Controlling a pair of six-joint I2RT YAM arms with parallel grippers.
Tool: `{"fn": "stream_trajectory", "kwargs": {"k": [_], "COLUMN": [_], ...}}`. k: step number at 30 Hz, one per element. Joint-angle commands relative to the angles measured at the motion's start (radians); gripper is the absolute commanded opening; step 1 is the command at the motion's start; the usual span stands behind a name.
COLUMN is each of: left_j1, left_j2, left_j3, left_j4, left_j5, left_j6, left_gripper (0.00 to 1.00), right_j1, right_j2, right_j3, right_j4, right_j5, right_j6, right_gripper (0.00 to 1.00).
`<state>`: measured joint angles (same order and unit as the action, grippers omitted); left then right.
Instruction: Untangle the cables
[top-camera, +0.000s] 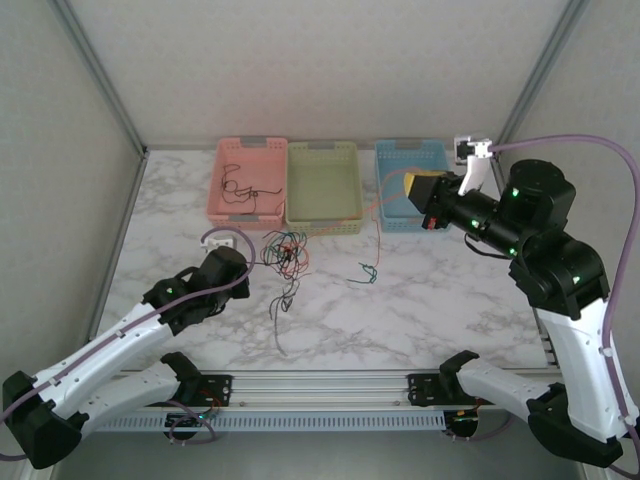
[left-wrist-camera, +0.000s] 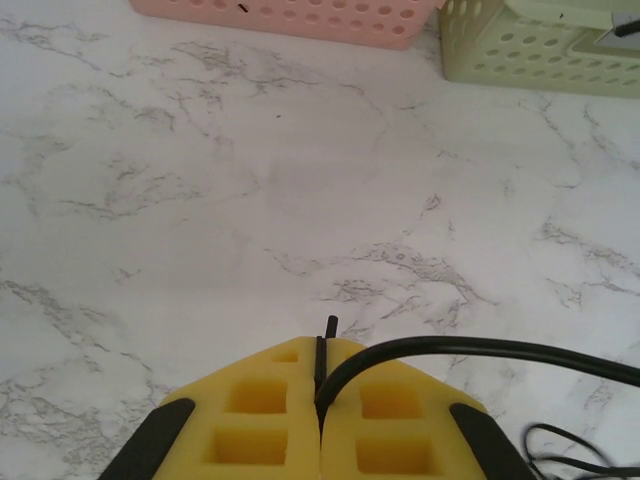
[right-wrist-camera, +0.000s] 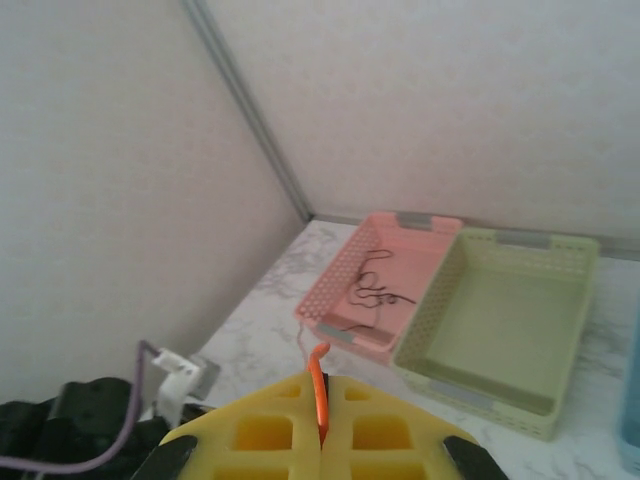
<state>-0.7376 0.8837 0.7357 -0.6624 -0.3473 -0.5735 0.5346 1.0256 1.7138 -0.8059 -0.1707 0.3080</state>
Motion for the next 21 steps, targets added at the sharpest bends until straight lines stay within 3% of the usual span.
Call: {"fn": "stream_trajectory", "kwargs": {"k": [1, 15, 21], "left_j1": [0.009, 0.009, 0.009], "left_j2": [0.003, -0.095, -0.120], "left_j3": [-0.010, 0.062, 0.101], "left_j4": [-0.079, -0.191, -0.216], "left_j5": [-0.078, -0.168, -0.176], "left_j6": [-0.031, -0.066, -0.051], "left_gripper": [0.00, 0.00, 0.00], "right_j1": [-0.006, -0.010, -0.021], "right_j2": [-0.019, -0.021, -0.029], "right_j3": [0.062, 0.020, -0.088], "right_j4": [0.005, -0.095, -0.072], "right_j5": [0.197, 0.604, 0.551], "right_j6": [-0.059, -0.173, -0.151], "right_gripper": [0.00, 0.00, 0.00]}}
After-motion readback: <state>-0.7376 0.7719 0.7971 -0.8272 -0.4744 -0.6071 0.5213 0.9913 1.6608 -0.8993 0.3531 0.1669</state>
